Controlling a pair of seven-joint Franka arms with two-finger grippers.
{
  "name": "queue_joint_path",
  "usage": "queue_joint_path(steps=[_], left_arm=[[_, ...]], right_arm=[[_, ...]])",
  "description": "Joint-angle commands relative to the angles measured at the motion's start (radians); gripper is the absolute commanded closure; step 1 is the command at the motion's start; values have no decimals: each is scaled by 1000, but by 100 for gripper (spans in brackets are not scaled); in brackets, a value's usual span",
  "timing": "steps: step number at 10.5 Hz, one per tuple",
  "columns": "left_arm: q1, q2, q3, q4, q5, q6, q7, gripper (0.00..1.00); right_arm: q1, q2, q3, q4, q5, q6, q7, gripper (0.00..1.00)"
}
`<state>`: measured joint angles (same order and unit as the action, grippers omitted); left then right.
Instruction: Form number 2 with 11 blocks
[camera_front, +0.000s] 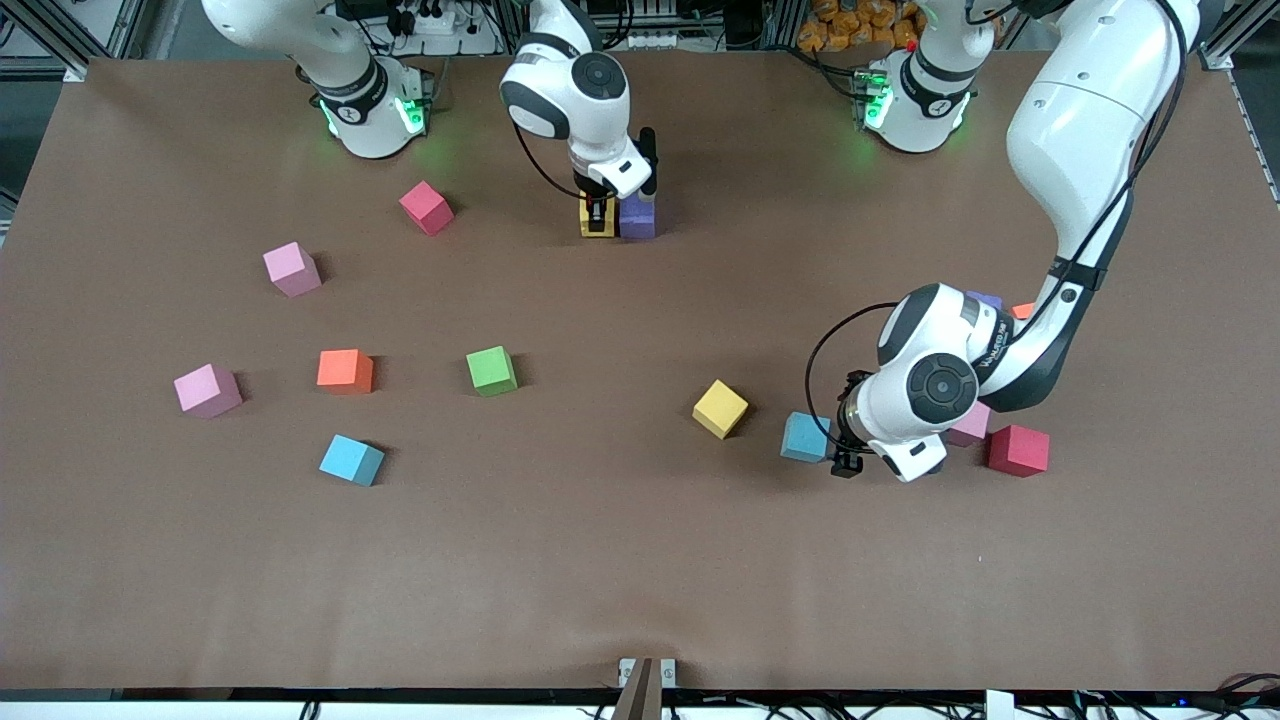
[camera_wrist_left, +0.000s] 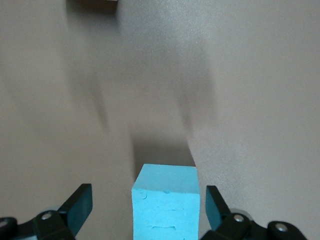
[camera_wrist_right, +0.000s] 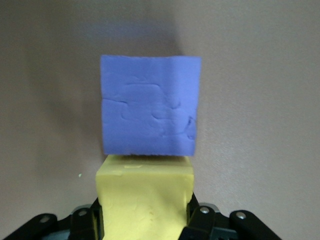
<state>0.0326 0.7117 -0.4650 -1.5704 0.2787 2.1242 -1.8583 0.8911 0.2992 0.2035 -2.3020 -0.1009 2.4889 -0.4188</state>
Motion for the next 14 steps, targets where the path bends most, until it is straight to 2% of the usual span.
queue_joint_path(steps=[1, 11, 12, 14], left_arm=[[-7, 11, 2, 13, 13, 26, -50, 0], [-7, 11, 0, 17, 8, 26, -93, 0], [-7, 11, 0, 17, 7, 26, -93, 0], [-7, 11, 0, 17, 7, 26, -110, 0]], right_arm=[[28, 20, 1, -7, -3, 33, 78, 100], [45, 27, -26, -8, -3, 47, 86, 100], [46, 27, -26, -7, -3, 47, 116, 83], [52, 27, -24, -1, -3, 45, 150, 6]])
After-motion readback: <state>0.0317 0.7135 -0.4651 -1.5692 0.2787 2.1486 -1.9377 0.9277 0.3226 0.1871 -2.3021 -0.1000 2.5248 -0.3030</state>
